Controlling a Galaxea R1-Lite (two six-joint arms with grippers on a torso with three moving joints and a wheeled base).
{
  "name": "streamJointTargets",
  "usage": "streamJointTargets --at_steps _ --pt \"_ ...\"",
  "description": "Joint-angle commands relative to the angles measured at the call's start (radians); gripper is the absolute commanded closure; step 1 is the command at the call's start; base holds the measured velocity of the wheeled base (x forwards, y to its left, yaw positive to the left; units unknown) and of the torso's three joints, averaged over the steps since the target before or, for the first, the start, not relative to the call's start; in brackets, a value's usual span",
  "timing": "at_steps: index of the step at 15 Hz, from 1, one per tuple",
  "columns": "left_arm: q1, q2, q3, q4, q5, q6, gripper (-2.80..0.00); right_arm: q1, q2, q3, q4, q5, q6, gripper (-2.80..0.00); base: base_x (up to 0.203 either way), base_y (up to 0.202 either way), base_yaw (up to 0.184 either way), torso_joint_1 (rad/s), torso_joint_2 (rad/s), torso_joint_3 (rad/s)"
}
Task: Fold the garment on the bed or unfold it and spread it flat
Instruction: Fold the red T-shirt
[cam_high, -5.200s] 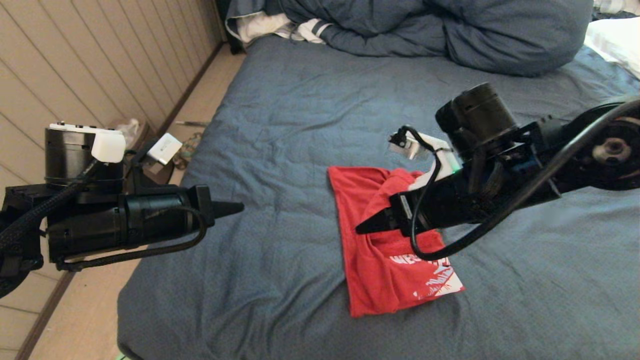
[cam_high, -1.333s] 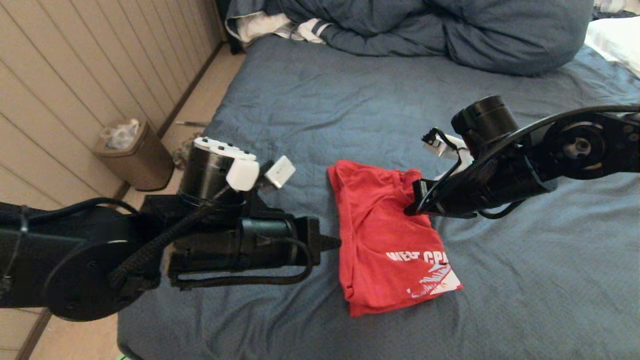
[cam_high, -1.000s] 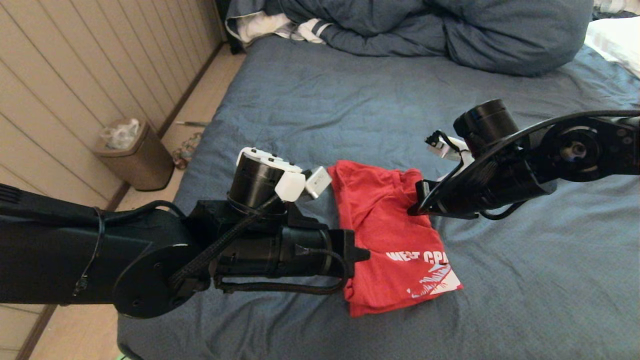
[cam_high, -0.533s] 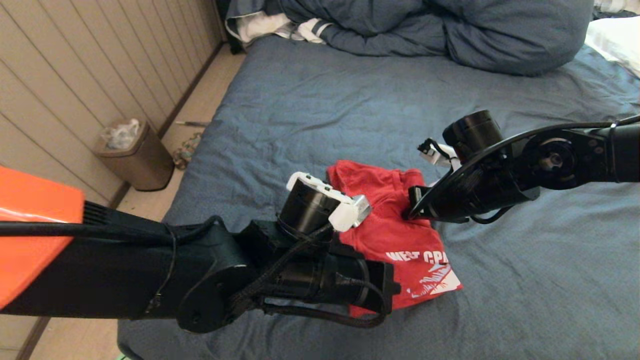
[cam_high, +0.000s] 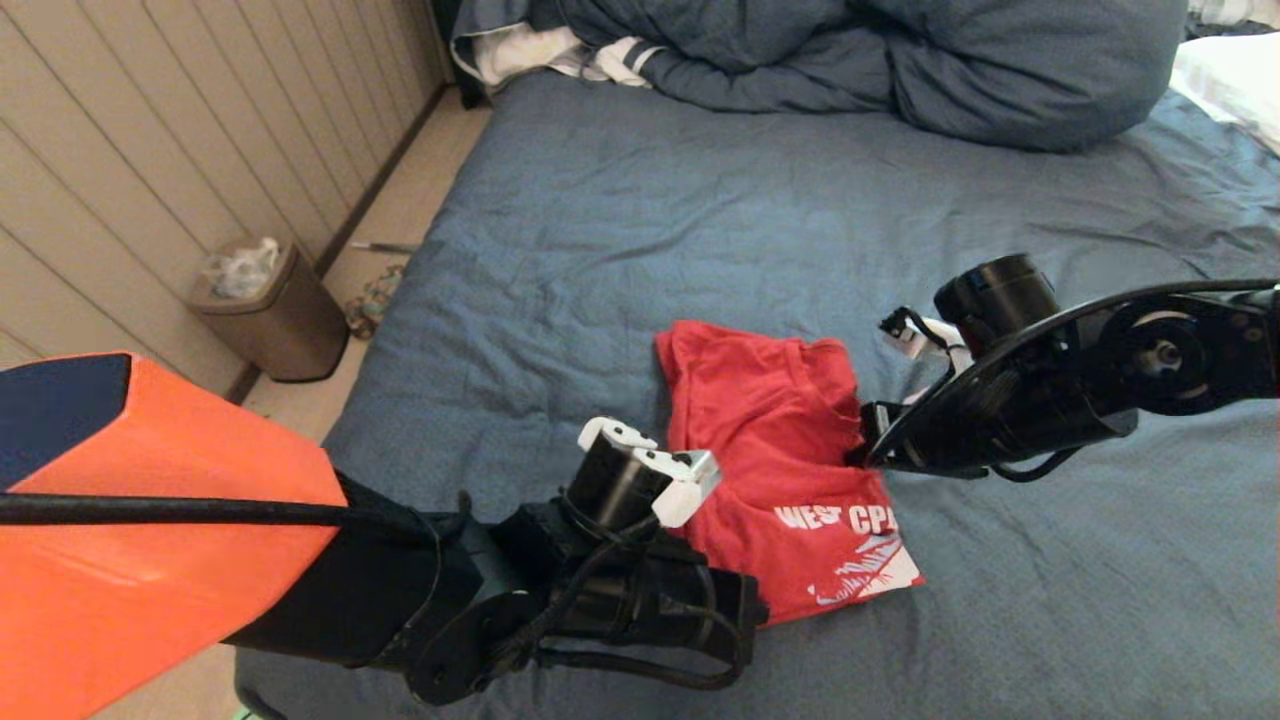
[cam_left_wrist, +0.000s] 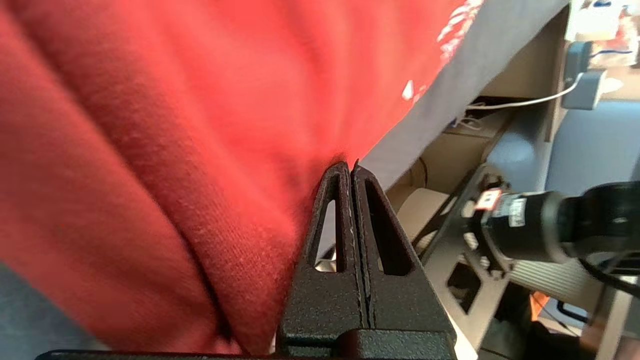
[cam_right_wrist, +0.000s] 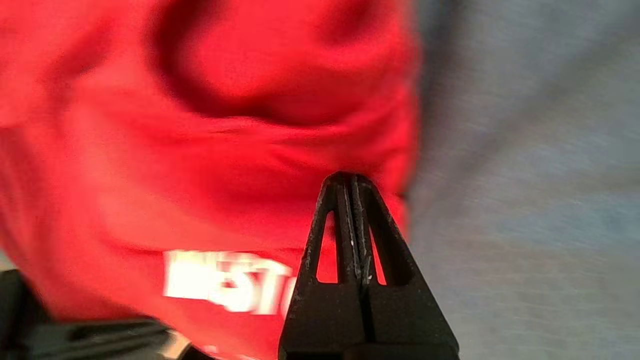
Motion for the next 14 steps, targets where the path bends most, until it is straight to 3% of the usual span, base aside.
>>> streamJointTargets --at_steps 1,6,11,14 --pt "0.021 0.017 0.027 -0.018 -0.002 -0.003 0.00 -0.043 -0.028 0.076 -0.039 0.007 -0.015 0.00 0.000 0.000 0.000 0.000 0.00 0.000" --pt "0.061 -0.009 0.089 -0.048 -0.002 0.017 0.00 -0.106 -0.059 0.088 -0.043 0.021 -0.043 0.00 0.000 0.000 0.000 0.000 0.00 0.000" --pt "0.061 -0.200 0.096 -0.037 -0.003 0.011 0.00 -0.090 -0.138 0.040 -0.043 0.035 -0.039 0.00 0.000 0.000 0.000 0.000 0.00 0.000" --pt "0.075 -0.285 0.026 -0.001 -0.003 0.010 0.00 -0.054 -0.159 -0.006 -0.034 0.043 -0.032 0.00 0.000 0.000 0.000 0.000 0.00 0.000"
